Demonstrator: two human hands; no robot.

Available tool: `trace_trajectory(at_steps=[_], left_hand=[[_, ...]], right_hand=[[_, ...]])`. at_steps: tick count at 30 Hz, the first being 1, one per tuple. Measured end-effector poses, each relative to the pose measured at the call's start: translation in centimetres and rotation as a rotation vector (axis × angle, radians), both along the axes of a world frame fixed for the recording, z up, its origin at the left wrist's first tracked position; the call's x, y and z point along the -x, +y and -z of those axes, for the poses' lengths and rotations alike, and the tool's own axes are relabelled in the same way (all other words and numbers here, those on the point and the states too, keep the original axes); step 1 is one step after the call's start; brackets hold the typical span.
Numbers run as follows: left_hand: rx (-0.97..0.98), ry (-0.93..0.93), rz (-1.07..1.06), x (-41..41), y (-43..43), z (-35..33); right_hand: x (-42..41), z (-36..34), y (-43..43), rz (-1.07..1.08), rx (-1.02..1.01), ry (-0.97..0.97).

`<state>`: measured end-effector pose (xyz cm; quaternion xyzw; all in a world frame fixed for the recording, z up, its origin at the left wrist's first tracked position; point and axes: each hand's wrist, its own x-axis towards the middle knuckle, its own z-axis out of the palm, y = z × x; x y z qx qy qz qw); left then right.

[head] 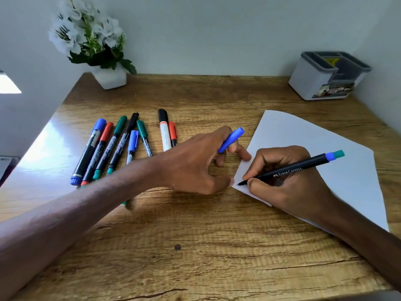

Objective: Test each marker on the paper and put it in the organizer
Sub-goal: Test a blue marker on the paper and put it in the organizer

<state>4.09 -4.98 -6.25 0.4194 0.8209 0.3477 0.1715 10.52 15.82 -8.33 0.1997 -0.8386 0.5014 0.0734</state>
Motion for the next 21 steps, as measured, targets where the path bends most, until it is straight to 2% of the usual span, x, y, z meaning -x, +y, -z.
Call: trace_trajectory(at_steps=[21], left_hand=[[0.009,0.002,-0.002,-0.09,-0.06,0.05]], right_hand=[[-0.26,-0.47,-0.29,0.078,-0.022,-0.031]])
